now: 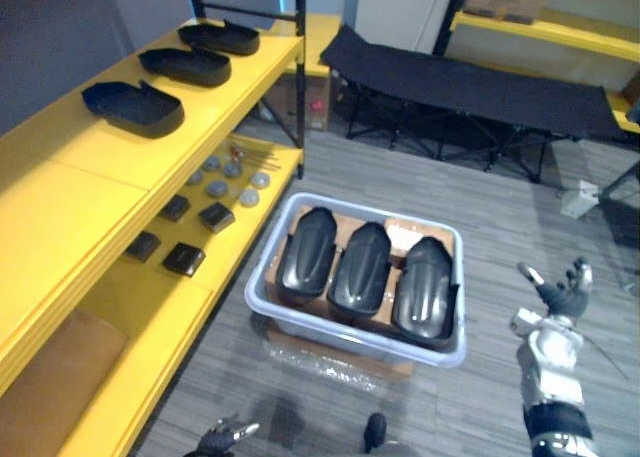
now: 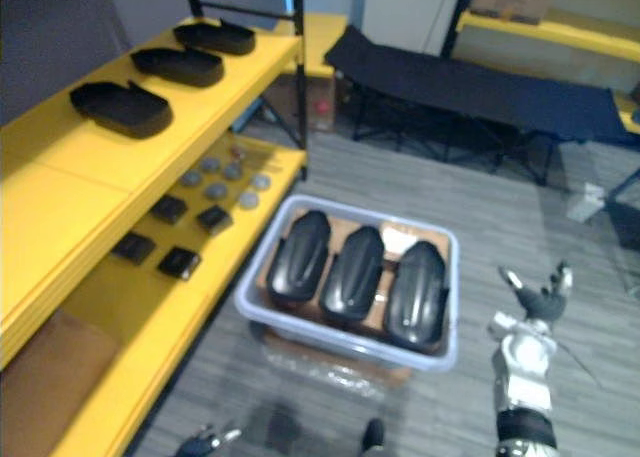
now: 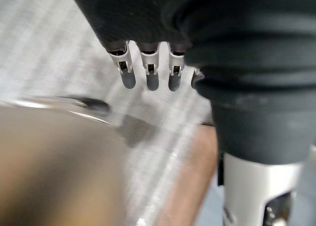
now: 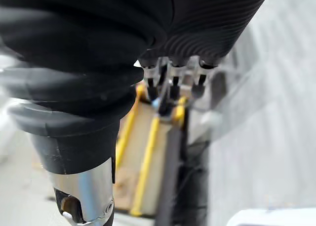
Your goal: Walk over and take plastic housings, then place them on the shelf
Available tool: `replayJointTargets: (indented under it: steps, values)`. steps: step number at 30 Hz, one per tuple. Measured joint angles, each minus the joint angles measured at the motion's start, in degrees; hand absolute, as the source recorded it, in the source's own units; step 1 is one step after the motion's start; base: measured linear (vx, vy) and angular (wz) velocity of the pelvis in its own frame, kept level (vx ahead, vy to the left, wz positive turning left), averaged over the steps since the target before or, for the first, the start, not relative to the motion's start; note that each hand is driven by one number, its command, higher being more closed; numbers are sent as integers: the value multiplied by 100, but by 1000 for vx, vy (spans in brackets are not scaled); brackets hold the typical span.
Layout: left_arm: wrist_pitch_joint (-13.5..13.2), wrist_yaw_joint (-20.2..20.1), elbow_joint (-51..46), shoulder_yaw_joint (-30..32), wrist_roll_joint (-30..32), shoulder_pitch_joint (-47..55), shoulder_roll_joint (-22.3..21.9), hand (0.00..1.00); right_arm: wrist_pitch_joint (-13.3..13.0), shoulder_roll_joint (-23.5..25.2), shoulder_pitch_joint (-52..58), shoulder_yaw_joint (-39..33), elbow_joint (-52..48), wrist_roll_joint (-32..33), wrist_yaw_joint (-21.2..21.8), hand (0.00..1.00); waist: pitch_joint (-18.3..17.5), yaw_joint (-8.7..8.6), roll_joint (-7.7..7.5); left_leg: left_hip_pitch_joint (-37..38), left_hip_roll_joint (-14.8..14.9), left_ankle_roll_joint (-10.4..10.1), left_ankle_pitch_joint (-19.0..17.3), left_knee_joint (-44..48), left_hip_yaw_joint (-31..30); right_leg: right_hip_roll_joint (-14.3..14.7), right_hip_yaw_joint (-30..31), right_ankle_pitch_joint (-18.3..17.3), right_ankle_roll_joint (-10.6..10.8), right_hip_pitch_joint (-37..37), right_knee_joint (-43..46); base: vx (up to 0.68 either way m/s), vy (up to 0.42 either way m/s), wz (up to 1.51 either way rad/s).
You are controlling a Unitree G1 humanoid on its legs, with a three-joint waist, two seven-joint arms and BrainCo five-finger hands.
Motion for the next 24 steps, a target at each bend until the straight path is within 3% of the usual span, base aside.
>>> replayJointTargets:
  steps: [2,6,13,24]
  values:
    - [-20,-45,-46,-2,-171,-135,-21,0,-5,-141,-475,-67,377,144,-232,0,478,98,91,-438,-43,4,-2,282,-90,-40,-27,109,-41,-271,2,-195,-51,16]
    - [-254,-114,-106,-23,-447,-224,-86,0,7,-242,-1018,-160,950,408,-535,0,931,207,287,-922,-22,5,-6,564,-322,-12,-162,120,-70,-521,5,-116,-47,25]
    - [-543,-221,-249,-98,-670,-320,-83,0,199,-751,-1337,-255,1455,490,-608,0,1408,268,256,-1210,39,-15,-153,918,-485,-35,-231,-157,-159,-814,678,-5,-2,7]
    - [-674,-235,-341,-173,-1110,-361,-4,0,675,-1131,-2181,-147,2137,723,-405,0,1541,466,237,-1741,-28,59,-203,1364,-648,-226,-289,-534,-225,-1478,1549,-12,4,8]
